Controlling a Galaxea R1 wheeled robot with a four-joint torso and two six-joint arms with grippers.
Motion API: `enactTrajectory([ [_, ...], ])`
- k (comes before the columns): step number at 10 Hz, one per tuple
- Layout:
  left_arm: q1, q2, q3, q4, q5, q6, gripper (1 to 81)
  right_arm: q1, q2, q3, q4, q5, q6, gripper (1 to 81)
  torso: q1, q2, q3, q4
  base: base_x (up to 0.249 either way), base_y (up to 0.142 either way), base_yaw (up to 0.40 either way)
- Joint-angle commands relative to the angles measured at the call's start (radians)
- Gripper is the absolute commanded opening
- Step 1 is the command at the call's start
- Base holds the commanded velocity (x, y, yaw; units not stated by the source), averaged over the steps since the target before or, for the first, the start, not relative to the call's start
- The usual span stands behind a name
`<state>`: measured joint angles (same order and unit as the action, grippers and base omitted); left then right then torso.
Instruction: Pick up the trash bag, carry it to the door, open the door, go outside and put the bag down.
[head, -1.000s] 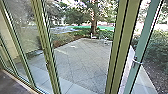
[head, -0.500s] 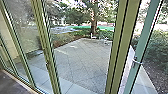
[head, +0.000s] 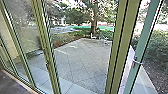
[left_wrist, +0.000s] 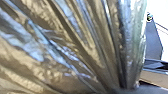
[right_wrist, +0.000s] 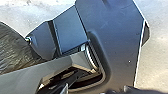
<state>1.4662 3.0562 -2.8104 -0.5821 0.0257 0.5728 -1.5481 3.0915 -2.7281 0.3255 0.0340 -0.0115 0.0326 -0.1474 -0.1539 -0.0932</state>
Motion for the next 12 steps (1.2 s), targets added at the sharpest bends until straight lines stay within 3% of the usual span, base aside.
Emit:
enactTrajectory([
  [1,-0.054,0.003,-0.003,0.01,0.063,0.006,1.0,0.047,0.009,0.008,-0.017,-0.059,-0.008,81.1,0.0,0.0,0.0,0.0,0.0,0.0,0.0],
  [12,-0.056,-0.002,0.002,0.038,0.088,0.013,1.0,0.048,0.026,0.009,-0.037,-0.059,-0.008,81.1,0.0,0.0,0.0,0.0,0.0,0.0,-0.025],
])
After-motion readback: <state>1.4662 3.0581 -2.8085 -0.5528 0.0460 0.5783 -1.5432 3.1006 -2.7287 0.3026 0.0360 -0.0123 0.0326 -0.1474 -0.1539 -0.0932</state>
